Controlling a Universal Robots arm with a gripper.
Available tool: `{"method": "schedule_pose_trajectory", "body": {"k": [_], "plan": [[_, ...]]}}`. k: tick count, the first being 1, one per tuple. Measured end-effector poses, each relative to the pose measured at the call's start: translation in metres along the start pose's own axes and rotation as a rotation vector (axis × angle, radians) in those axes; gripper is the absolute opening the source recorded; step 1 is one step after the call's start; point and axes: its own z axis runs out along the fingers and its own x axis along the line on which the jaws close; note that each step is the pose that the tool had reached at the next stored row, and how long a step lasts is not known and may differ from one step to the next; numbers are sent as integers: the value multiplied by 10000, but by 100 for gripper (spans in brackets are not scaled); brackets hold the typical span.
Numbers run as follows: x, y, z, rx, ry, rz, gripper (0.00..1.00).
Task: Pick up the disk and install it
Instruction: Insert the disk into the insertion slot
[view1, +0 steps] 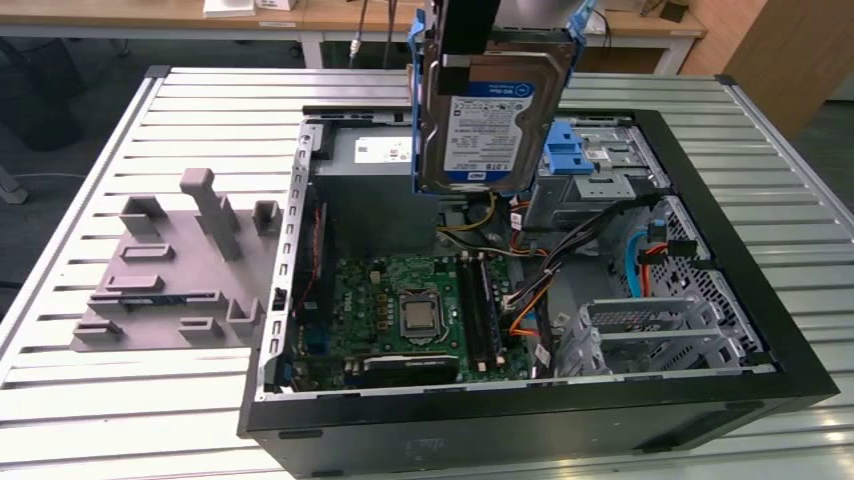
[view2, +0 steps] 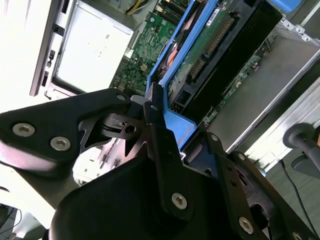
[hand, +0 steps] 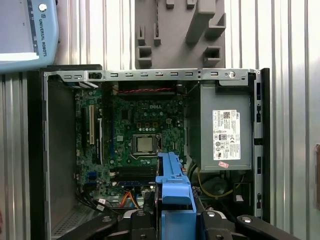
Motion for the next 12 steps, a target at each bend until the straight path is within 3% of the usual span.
{"method": "schedule_pose_trajectory", "body": {"k": [12], "plan": [[336, -28, 19, 0, 0, 2, 37]]}}
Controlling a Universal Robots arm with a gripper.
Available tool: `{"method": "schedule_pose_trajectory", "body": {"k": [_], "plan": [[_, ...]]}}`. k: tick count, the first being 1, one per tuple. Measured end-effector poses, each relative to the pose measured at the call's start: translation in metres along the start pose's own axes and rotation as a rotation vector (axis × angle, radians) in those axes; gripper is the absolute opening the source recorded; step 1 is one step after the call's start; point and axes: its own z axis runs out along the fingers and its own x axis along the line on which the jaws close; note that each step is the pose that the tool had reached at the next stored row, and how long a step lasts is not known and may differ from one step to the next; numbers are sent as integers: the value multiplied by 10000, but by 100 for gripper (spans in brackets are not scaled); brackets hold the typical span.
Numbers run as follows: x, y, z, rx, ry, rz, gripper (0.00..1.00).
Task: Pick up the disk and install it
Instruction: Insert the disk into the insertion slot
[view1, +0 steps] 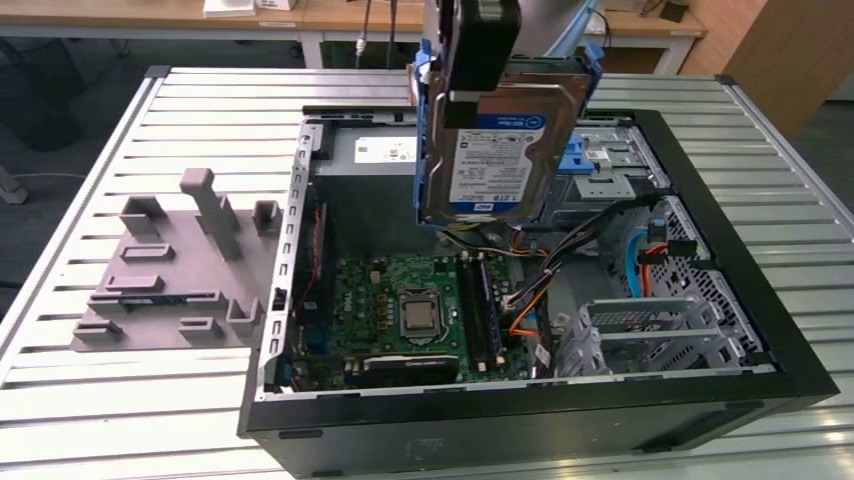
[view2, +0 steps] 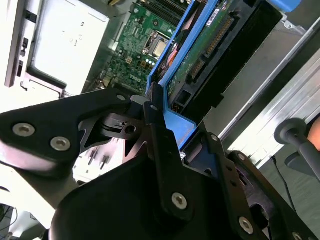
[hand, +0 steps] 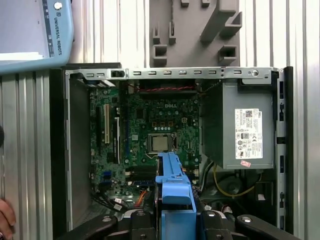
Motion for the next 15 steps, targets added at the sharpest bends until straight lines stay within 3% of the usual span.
{"method": "schedule_pose_trajectory", "body": {"k": [10, 15], "plan": [[25, -363, 16, -1, 9, 0, 37], [70, -383, 29, 0, 8, 1, 37]]}}
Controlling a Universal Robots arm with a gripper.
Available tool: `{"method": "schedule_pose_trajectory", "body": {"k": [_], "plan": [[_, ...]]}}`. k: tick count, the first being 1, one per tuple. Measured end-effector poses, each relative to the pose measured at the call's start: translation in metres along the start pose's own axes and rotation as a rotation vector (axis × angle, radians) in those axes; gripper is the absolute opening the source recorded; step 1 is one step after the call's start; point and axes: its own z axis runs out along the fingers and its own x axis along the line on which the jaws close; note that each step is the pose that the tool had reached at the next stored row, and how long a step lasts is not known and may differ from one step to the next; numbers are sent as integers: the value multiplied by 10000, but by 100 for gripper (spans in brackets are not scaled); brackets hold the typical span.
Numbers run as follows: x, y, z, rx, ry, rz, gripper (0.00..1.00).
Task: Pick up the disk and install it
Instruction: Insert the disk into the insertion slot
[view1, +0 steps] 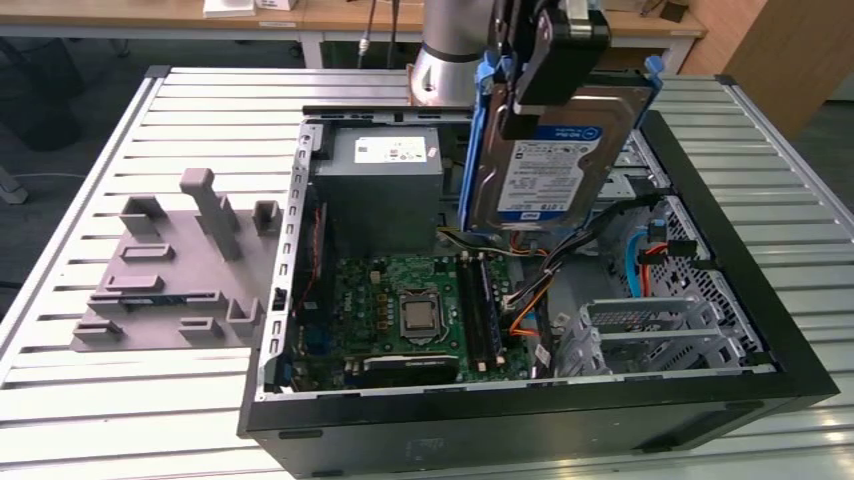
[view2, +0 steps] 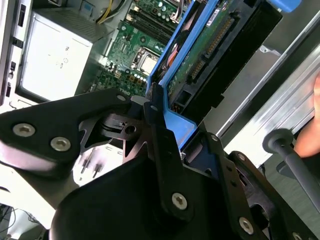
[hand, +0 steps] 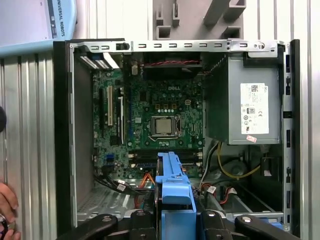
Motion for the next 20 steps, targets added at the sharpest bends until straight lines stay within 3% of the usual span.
{"method": "schedule_pose_trajectory", "body": {"k": [10, 20], "plan": [[154, -6, 9, 1, 21, -1, 37], [401, -14, 13, 2, 49, 0, 37]]}}
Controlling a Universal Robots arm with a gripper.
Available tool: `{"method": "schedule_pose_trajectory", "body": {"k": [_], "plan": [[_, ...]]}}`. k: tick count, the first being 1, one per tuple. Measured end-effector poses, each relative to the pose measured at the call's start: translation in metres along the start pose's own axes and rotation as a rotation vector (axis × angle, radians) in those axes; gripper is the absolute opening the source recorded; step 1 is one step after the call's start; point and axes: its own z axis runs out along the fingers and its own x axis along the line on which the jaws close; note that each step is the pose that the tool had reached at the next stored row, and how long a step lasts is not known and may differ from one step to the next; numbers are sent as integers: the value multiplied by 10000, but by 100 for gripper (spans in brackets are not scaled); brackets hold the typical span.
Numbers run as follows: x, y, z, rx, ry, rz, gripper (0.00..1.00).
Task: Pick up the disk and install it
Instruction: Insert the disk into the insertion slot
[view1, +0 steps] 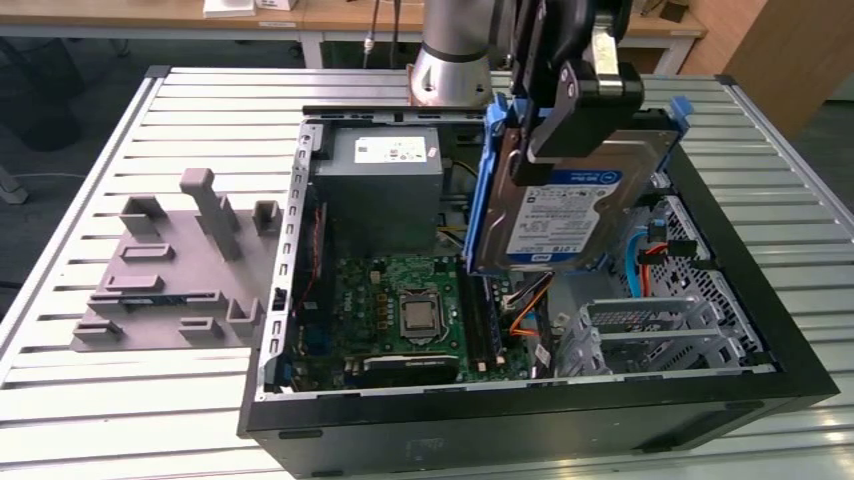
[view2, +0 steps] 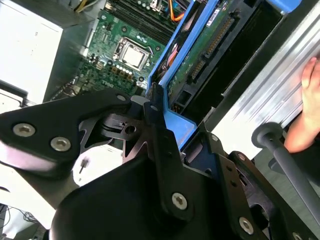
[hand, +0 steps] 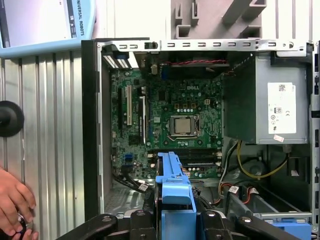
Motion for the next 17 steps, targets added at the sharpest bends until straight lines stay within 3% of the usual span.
{"method": "schedule_pose_trajectory", "body": {"k": [5, 9, 17], "plan": [[26, -31, 3, 0, 10, 0, 37], [46, -94, 8, 0, 11, -1, 37], [187, -151, 40, 0, 11, 2, 37]]}}
